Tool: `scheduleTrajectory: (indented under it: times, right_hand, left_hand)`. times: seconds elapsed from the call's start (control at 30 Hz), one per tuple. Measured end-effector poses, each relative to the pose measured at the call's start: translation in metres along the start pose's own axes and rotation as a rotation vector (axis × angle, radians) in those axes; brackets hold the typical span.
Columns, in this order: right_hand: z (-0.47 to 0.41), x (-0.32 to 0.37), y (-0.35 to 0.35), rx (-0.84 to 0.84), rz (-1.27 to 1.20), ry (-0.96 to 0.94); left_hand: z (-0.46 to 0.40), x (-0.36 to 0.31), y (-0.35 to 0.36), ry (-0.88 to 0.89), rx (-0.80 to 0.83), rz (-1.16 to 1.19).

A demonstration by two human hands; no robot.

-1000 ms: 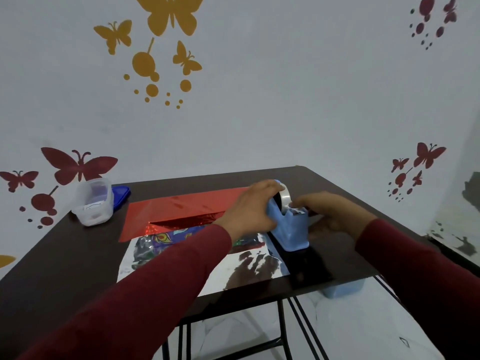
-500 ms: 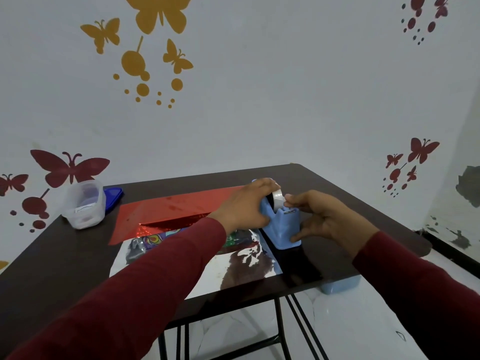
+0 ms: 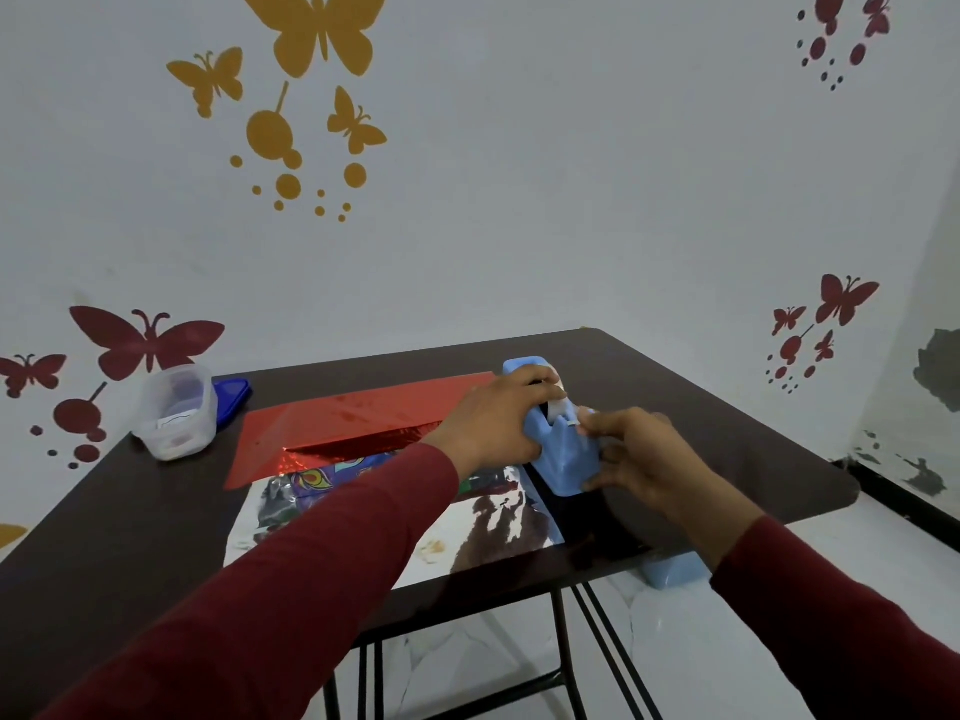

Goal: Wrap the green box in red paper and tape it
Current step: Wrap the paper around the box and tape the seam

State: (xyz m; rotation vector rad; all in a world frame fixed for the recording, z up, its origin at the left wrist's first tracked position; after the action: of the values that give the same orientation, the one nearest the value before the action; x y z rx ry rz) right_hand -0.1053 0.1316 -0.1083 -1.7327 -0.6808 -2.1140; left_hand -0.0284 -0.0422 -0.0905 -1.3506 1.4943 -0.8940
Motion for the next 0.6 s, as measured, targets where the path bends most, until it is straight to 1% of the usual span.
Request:
scheduleTrajectory:
  times: [0.2, 0.4, 0.47, 0.53, 0.6]
  right_hand:
    - [0.002, -0.004, -0.003, 0.026, 0.135, -0.089]
    - [0.000, -0.001, -0.007, 0.024, 0.370, -0.139]
    - [0.004, -0.005, -0.011, 0.089, 0.315, -0.157]
    - [0.008, -0.010, -0.016, 0.138, 0.235, -0.174]
    - [0.014, -0.007, -0.020, 0.094, 0.316, -0.257]
  left_hand:
    - [0.003, -0.005, -0.002, 0.002, 0.015, -0.036]
    - [0.008, -0.013, -0.010, -0.009, 0.049, -0.074]
    - [0.010, -0.016, -0.014, 0.001, 0.026, -0.031]
    - [0.015, -0.019, -0.018, -0.011, -0.038, 0.036]
    - [0.019, -0.021, -0.023, -0.047, -0.101, 0.162]
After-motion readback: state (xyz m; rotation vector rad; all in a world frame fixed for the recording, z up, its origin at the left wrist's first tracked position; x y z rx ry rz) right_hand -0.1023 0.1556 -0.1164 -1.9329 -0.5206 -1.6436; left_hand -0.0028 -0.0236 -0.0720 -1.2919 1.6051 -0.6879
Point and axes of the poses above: each hand's wrist, its own z-axis away from the middle knuckle, its own y-axis out of the palm, x = y × z, the point moved 1 cm from there along -z, towards the middle knuckle, and after that the axes turned 1 degree about -x, right-handed, at the moved point
